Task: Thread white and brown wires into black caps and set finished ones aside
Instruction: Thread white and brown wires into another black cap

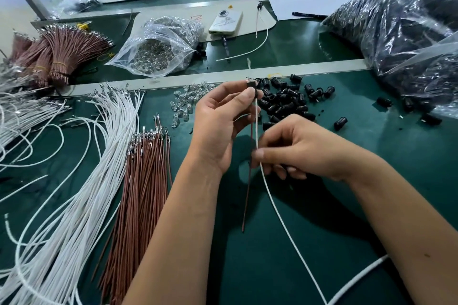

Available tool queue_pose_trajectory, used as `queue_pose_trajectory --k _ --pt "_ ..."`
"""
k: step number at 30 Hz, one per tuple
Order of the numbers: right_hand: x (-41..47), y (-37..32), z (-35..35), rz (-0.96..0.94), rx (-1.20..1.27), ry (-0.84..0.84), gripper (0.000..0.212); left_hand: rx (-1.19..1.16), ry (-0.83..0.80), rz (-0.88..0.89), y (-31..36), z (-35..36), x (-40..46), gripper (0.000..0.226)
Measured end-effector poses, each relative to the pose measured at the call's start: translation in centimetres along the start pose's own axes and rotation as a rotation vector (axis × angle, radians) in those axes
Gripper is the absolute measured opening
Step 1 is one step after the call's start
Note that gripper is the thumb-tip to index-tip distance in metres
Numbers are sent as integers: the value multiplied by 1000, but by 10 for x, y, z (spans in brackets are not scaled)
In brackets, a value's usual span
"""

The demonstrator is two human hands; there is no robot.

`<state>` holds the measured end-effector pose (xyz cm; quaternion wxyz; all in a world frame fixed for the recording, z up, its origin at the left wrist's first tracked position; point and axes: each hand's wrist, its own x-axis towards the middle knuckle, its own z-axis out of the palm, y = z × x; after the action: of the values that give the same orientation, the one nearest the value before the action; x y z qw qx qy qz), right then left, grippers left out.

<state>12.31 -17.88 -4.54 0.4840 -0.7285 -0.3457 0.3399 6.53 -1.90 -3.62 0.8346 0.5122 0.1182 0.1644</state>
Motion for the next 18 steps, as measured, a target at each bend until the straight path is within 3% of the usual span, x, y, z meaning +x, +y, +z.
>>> queue_pose_trajectory --k 2,6,8,18 --pt "-1 0 0 24 -28 -23 21 8 5 11 1 -2 0 10" --pt "6 1 3 -39 129 289 17 127 -43 29 0 0 -1 15" --pt "8 2 5 -57 183 362 15 158 -58 36 -2 2 -2 16" --pt "6 0 3 -57 300 304 15 162 -47 44 -3 6 -4 15"
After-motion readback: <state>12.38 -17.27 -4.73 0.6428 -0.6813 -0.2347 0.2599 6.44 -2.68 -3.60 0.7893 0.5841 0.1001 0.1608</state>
